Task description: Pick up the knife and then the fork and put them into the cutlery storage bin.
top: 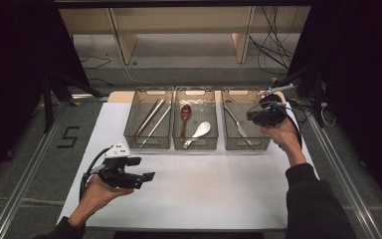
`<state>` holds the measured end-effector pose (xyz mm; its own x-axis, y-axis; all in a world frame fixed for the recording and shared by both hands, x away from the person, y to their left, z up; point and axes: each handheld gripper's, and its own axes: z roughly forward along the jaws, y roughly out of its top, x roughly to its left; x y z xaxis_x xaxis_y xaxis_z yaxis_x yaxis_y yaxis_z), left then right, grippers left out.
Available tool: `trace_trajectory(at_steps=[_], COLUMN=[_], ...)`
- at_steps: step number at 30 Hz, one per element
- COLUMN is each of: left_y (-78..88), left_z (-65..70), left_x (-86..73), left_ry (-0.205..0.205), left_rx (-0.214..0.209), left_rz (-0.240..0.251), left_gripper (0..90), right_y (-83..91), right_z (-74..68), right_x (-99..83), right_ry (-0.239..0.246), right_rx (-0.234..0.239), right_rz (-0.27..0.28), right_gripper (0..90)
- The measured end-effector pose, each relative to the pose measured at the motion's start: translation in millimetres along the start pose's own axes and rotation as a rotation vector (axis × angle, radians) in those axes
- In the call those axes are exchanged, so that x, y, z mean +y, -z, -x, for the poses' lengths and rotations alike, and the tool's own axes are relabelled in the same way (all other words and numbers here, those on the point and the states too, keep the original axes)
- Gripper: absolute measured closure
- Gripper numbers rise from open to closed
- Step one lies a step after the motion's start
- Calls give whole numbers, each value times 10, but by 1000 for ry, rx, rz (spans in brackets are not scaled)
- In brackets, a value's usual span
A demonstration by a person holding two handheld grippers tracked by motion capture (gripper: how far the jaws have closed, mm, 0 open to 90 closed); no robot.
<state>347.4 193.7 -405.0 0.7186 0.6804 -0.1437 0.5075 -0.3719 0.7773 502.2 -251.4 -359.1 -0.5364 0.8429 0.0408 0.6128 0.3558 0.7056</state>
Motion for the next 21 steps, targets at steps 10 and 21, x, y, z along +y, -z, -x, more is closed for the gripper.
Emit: trace_trajectory(at_steps=[10,21], left_y=[0,19], left_z=[24,20], left_x=[-18,-16], left_ry=[-13,-8], left_rx=[-13,-21], left_rz=[15,41], left_gripper=[221,213], right_y=[-206,-354], right_z=[43,104], right_x=[72,50], right_ry=[-46,-75], right_rx=[-42,-79], right_rz=[-39,-68], right_gripper=[864,863])
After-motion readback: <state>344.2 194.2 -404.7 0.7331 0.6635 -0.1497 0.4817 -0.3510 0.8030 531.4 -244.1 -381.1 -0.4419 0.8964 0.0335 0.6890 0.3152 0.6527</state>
